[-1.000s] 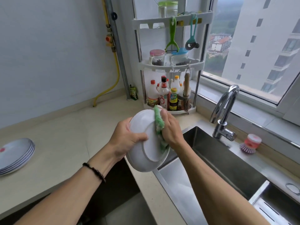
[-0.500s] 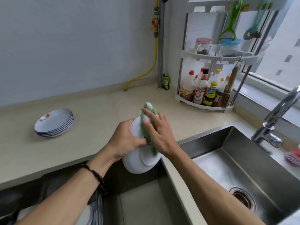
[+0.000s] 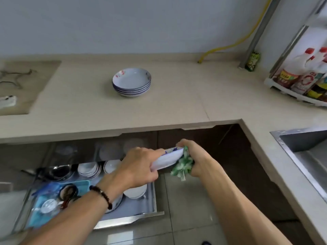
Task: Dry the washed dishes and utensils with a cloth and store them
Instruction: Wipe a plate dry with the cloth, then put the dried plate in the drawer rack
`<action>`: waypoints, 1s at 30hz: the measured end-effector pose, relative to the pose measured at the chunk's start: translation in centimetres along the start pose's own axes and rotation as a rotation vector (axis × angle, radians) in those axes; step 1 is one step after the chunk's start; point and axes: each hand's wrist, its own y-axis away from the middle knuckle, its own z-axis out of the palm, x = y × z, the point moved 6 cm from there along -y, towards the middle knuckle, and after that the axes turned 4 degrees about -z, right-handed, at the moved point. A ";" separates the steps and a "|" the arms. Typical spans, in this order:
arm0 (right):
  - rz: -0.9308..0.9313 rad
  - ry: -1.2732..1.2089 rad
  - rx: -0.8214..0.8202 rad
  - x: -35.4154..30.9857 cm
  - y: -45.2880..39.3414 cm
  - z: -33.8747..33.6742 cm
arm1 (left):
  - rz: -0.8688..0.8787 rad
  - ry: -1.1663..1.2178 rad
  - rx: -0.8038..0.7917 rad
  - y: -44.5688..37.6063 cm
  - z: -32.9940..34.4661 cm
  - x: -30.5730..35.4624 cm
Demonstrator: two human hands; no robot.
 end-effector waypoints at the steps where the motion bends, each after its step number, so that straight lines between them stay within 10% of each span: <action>1: 0.004 0.073 0.023 1.1 -0.6 1.3 | 0.019 -0.052 0.027 1.6 0.2 -1.5; 8: 0.045 0.435 0.000 10.6 -4.9 12.5 | -0.178 0.027 -0.066 12.7 5.9 -15.7; 16: 0.104 0.450 0.064 23.0 -13.8 18.0 | -1.311 0.833 -0.079 23.5 15.5 -28.5; 30: 0.273 0.703 -0.013 38.2 -29.6 22.3 | -1.661 0.957 -0.053 29.6 32.9 -41.0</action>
